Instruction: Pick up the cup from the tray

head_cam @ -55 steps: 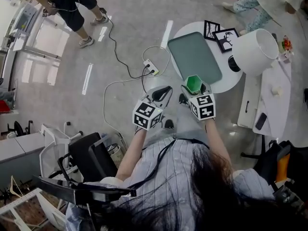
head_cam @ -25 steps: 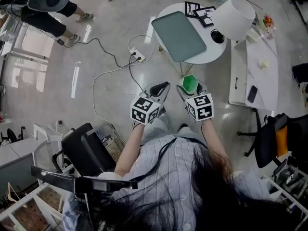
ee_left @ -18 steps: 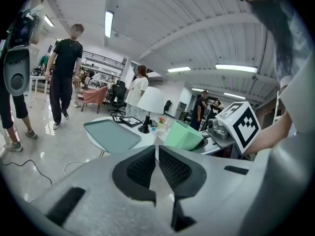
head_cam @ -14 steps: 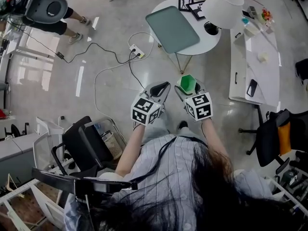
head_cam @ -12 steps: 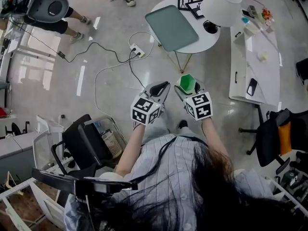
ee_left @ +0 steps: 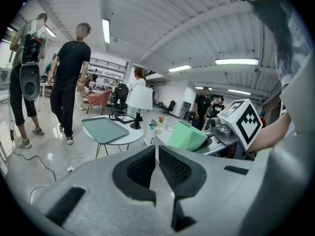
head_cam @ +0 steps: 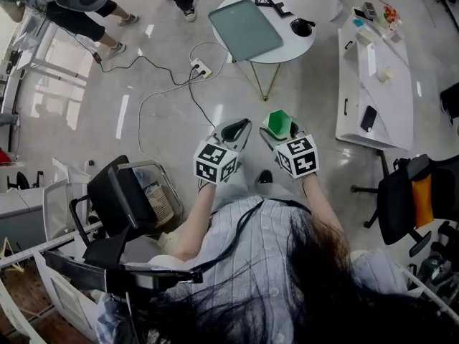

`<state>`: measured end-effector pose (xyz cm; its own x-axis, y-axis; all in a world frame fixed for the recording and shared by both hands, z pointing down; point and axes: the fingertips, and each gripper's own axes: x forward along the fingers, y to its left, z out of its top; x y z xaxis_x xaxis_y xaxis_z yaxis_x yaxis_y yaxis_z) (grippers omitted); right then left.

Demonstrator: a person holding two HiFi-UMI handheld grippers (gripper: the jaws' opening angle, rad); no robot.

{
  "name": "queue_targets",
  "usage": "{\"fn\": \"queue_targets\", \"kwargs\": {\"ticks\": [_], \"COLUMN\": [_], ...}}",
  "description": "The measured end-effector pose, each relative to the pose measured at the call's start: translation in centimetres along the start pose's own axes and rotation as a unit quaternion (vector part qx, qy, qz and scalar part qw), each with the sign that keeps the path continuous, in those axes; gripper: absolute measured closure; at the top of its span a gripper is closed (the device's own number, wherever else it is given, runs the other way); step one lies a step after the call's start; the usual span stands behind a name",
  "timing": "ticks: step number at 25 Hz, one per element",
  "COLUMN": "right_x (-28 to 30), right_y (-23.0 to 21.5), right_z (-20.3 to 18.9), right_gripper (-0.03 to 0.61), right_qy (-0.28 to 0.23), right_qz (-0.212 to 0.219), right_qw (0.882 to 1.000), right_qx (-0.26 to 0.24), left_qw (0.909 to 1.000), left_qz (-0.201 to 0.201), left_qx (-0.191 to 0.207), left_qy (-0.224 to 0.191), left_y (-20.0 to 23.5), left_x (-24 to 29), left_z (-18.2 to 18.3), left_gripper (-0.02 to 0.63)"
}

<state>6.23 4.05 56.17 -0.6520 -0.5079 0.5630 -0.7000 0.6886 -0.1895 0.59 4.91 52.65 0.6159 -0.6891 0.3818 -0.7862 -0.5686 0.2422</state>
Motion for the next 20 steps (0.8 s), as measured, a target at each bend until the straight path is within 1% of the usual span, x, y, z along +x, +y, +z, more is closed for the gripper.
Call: {"fn": "queue_targets", "kwargs": {"ticks": [6, 12, 20], "right_x": [-3.2, -5.8, -8.1], "right_y": [0.7, 1.6, 2.3], "right_z": [-2.2, -3.8, -5.8], "right_gripper": [0.267, 0.267, 0.267], "right_qy": [0.0, -0.004, -0.006], "right_qz": [0.007, 0.013, 0.017], "right_qw": [1.0, 1.0, 1.0], "right_qx": [0.0, 0.002, 0.003], "left_qw": [0.9999, 0.9998, 0.9995], "left_qz": [0.014, 0.017, 0.026], "left_qx": [0.0, 0.003, 0.008], "left_qy": [-0.01, -0.009, -0.017], "left_y": [-2.5, -4.5, -5.9], "left_x": [-0.9, -1.6, -1.9], "left_z": [-0.8, -1.8, -2.1], "left_gripper": [0.598, 0.598, 0.598]}}
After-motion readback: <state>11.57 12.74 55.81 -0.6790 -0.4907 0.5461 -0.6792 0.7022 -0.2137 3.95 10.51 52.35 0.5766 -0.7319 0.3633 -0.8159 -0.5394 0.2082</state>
